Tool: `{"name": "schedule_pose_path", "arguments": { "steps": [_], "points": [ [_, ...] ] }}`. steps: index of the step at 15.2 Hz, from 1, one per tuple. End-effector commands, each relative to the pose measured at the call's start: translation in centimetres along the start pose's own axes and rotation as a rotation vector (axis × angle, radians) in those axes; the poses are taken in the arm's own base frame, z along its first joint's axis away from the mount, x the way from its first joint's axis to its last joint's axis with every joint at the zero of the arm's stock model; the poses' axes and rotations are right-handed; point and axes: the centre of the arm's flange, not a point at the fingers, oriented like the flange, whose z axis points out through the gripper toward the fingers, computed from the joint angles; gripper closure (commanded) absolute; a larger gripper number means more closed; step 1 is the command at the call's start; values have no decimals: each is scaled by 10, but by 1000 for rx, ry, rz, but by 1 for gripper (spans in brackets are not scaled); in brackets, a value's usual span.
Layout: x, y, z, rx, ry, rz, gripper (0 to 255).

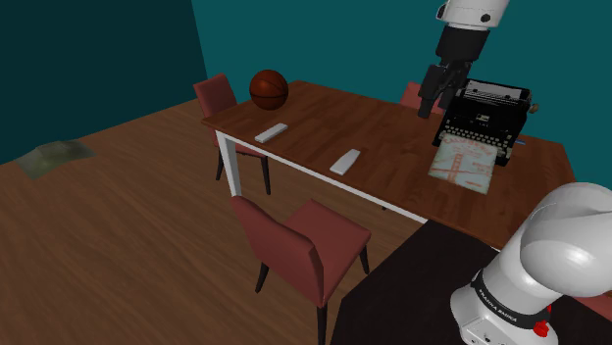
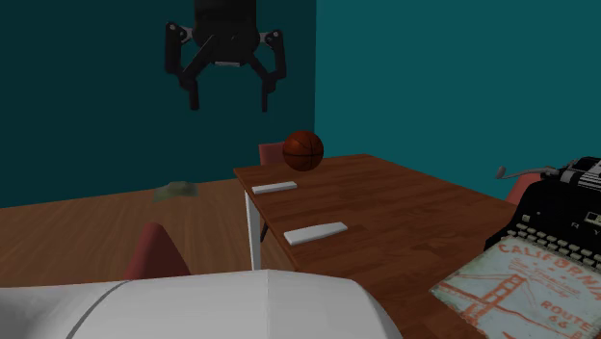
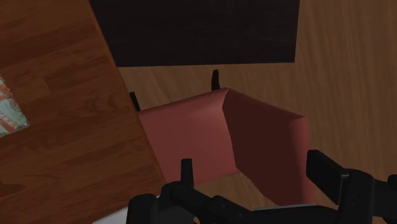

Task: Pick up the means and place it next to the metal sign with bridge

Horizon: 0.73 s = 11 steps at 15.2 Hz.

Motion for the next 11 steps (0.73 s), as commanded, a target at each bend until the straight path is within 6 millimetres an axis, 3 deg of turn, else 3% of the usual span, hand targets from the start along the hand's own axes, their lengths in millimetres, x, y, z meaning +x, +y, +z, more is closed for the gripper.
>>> {"name": "schedule_pose_path", "arguments": {
  "steps": [1,11],
  "points": [
    [0,0,0,0,0,0,0],
    [101,2,85,-10,0,291,0]
  ]
}}
